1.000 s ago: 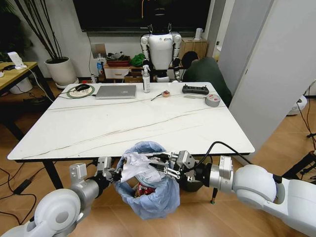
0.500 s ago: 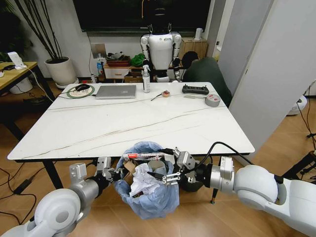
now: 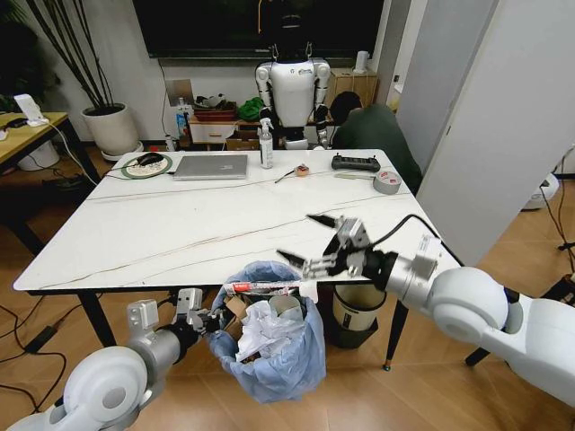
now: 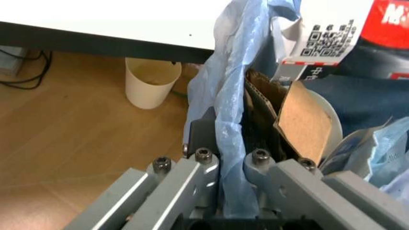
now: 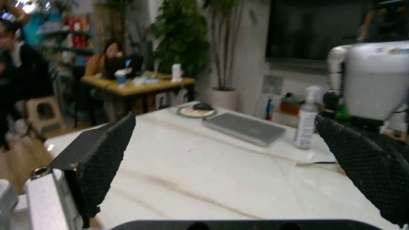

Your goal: Pick up the trash bin and place the trash from the table into it.

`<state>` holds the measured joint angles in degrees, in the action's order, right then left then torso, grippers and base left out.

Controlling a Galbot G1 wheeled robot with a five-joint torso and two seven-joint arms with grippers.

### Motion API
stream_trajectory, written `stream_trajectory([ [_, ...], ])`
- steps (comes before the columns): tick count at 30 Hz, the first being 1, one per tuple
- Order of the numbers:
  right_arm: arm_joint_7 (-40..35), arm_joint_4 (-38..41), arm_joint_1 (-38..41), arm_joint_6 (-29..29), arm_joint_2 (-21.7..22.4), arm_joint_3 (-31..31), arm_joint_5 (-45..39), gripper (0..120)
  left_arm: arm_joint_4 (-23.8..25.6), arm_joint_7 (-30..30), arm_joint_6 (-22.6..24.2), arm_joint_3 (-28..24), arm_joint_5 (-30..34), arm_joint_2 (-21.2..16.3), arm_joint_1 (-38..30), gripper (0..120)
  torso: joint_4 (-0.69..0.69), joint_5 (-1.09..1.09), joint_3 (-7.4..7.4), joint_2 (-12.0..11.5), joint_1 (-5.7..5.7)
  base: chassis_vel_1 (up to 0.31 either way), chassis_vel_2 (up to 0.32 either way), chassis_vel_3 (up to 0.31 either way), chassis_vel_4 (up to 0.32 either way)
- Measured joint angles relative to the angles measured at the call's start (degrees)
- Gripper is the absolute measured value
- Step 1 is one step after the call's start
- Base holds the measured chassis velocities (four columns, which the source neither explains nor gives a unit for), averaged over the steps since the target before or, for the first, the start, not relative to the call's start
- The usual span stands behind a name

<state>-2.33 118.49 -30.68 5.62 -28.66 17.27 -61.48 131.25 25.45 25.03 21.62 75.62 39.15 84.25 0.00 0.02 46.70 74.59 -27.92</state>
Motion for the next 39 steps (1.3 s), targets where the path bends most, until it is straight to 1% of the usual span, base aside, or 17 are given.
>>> stream_trajectory([
  [2, 0.23, -1.59, -0.75, 1.21, -0.05, -1.35, -1.22, 100, 0.21, 0.00, 0.01, 0.16, -0.16, 0.07, 0.28, 0, 0.01, 0.00, 0.00, 0.00, 0.00, 0.000, 0.000, 0.000, 0.000],
  [4, 2.71, -4.96, -3.23, 2.00, -0.04, -5.88, -3.63, 100, 0.48, -0.01, 0.01, 0.44, -0.49, 0.11, 0.58, 0, 0.00, -0.02, 0.00, -0.01, 0.00, 0.000, 0.000, 0.000, 0.000],
  [7, 5.50, -9.15, -8.95, 1.07, -0.01, -15.08, -4.69, 100, 0.58, -0.05, 0.04, 0.55, -0.82, 0.12, 0.80, 0, 0.00, -0.01, 0.00, -0.01, 0.00, 0.000, 0.000, 0.000, 0.000],
  [9, 5.98, -11.22, -15.00, 0.05, -0.22, -21.97, -4.09, 100, 0.48, -0.22, 0.05, 0.60, -1.23, 0.09, 1.12, 0, -0.01, -0.01, -0.01, -0.01, 0.00, 0.000, 0.000, 0.000, 0.000],
  [10, 5.98, -11.22, -15.00, 0.05, -0.22, -21.97, -4.09, 100, 0.48, -0.22, 0.05, 0.60, -1.23, 0.09, 1.12, 0, -0.01, -0.01, -0.01, -0.01, 0.00, 0.000, 0.000, 0.000, 0.000],
  [12, 6.15, -12.78, -22.39, -0.72, -0.78, -29.32, -2.31, 100, 0.33, -0.43, 0.05, 0.76, -1.63, -0.06, 1.51, 0, -0.04, 0.02, -0.01, -0.01, 0.00, 0.000, 0.000, 0.000, 0.000],
  [14, 6.15, -13.33, -27.77, -1.01, -1.42, -35.48, -0.52, 100, 0.21, -0.64, 0.05, 0.80, -1.98, -0.18, 1.73, 0, -0.03, 0.01, -0.01, -0.01, 0.00, 0.000, 0.000, 0.000, 0.000],
  [17, 6.14, -13.37, -29.41, -1.14, -1.68, -37.38, 0.05, 100, 0.16, -0.72, 0.05, 0.80, -2.11, -0.22, 1.80, 0, -0.03, -0.01, -0.01, 0.00, 0.00, 0.000, 0.000, 0.000, 0.000],
  [18, 6.12, -13.26, -33.97, -1.37, -2.55, -41.78, 1.56, 100, -0.01, -0.89, 0.05, 0.77, -2.53, -0.24, 1.90, 0, -0.02, -0.03, -0.01, 0.00, 0.00, 0.000, 0.000, 0.000, 0.000],
  [22, 5.62, -10.23, -46.99, -2.01, -8.75, -53.14, 5.73, 100, -0.78, -1.49, -0.22, 0.49, -4.05, 0.18, 2.05, 0, -0.01, -0.01, -0.01, -0.01, 0.00, 0.000, 0.000, 0.000, 0.000],
  [23, 5.62, -10.23, -46.99, -2.01, -8.75, -53.14, 5.73, 100, -0.78, -1.49, -0.22, 0.49, -4.05, 0.18, 2.05, 0, -0.01, -0.01, -0.01, -0.01, 0.00, 0.000, 0.000, 0.000, 0.000],
  [28, 6.24, -6.95, -55.23, -1.29, -16.79, -62.33, 11.95, 100, -0.86, -1.88, -0.58, 0.48, -4.71, 0.71, 1.67, 0, -0.02, -0.02, -0.02, 0.00, 0.01, 0.000, 0.000, 0.000, 0.000],
  [30, 6.31, -6.55, -56.09, -1.01, -17.96, -63.28, 12.81, 100, -0.87, -1.96, -0.63, 0.48, -4.87, 0.75, 1.67, 0, -0.01, -0.04, -0.01, 0.00, 0.00, 0.000, 0.000, 0.000, 0.000],
  [32, 6.73, -5.87, -58.30, 0.07, -20.50, -65.21, 15.38, 100, -0.98, -2.10, -0.74, 0.40, -5.24, 0.88, 1.74, 0, -0.02, -0.01, -0.01, 0.01, 0.01, 0.000, 0.000, 0.000, 0.000],
  [33, 7.92, -5.70, -60.32, 1.68, -22.80, -66.85, 19.06, 100, -1.21, -2.23, -0.84, 0.24, -5.71, 1.18, 1.85, 0, -0.02, -0.02, -0.01, 0.01, 0.01, 0.000, 0.000, 0.000, 0.000],
  [35, 10.04, -5.21, -63.42, 3.30, -25.22, -68.16, 22.29, 100, -1.45, -2.38, -0.96, 0.03, -6.49, 1.92, 1.87, 0, -0.01, -0.01, -0.01, 0.01, 0.01, 0.000, 0.000, 0.000, 0.000],
  [39, 11.81, -3.92, -66.71, 4.48, -27.81, -69.42, 24.09, 100, -1.60, -2.76, -1.10, -0.12, -7.59, 2.67, 1.95, 0, -0.02, -0.04, -0.01, 0.01, 0.01, 0.000, 0.000, 0.000, 0.000],
])
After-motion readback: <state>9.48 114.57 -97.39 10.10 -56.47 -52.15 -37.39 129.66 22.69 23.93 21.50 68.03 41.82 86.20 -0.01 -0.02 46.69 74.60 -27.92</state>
